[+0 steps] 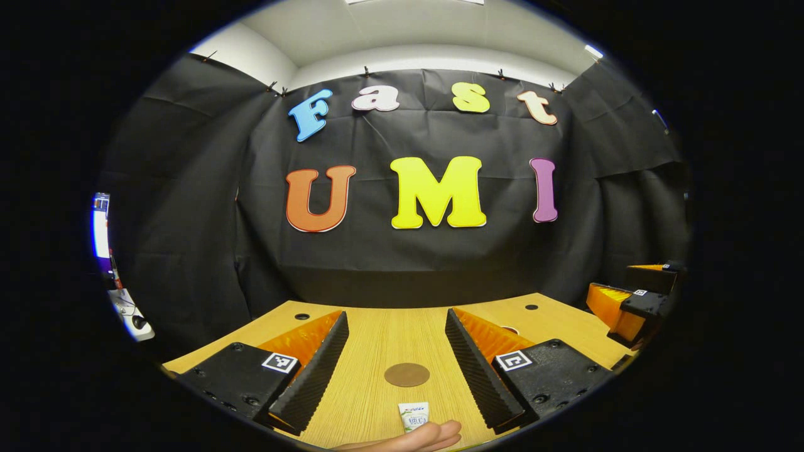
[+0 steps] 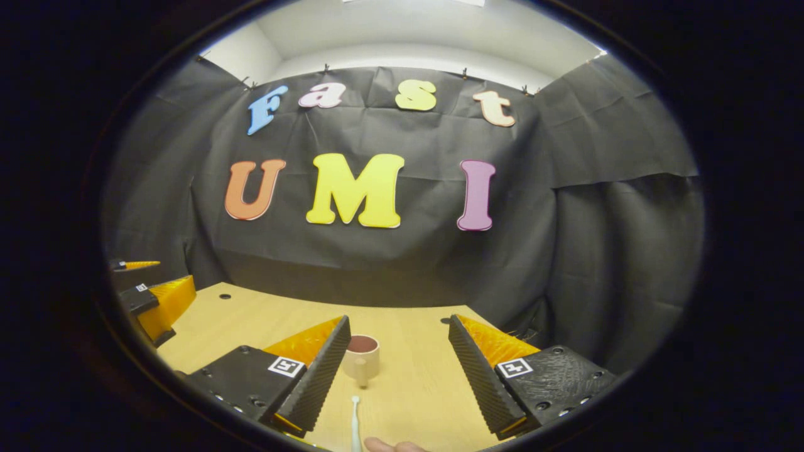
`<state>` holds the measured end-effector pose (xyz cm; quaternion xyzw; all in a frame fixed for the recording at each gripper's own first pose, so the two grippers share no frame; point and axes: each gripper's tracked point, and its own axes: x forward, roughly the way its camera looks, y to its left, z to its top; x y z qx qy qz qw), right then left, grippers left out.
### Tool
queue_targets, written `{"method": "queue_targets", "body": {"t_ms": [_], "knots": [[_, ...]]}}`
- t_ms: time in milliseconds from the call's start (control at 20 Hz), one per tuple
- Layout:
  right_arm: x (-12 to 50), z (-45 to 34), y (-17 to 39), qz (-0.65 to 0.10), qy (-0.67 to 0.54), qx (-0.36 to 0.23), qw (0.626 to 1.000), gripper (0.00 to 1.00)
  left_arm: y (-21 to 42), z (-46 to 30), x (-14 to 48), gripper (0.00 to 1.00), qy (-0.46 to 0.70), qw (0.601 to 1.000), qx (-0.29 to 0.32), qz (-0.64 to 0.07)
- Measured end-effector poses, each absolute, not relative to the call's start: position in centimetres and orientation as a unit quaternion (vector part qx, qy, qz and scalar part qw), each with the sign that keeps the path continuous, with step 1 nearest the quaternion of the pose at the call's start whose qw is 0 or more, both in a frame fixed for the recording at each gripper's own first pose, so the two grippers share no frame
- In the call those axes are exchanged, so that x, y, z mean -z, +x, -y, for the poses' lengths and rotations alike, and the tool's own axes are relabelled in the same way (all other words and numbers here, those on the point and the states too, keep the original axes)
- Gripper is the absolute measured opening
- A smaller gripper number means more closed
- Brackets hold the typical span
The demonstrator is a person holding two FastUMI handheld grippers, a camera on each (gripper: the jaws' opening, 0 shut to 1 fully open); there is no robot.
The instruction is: Put the toothbrush and toothpaste on the desktop into the cup, then pick up the cup and place it on the coaster on the desktop.
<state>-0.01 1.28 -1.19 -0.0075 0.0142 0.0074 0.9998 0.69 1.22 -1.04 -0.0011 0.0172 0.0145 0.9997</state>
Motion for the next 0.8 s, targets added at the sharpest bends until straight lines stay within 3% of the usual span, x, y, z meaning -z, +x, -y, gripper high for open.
{"method": "queue_targets", "body": {"t_ms": [400,650,800], "knots": [[7.8,-2.5,1.5,-0.088,-0.027,-0.019,0.996,0.95,0.9,-0.9,1.5,0.98,0.001,1.000,-0.014,-0.022],[14.2,-4.3,1.8,-0.165,-0.035,-0.039,0.985,0.99,1.3,-1.5,2.0,0.98,0.000,0.999,-0.021,-0.029],[18.9,-5.6,1.8,-0.228,-0.041,-0.053,0.971,0.94,1.5,-1.6,2.2,0.98,-0.002,0.999,-0.023,-0.033]]}}
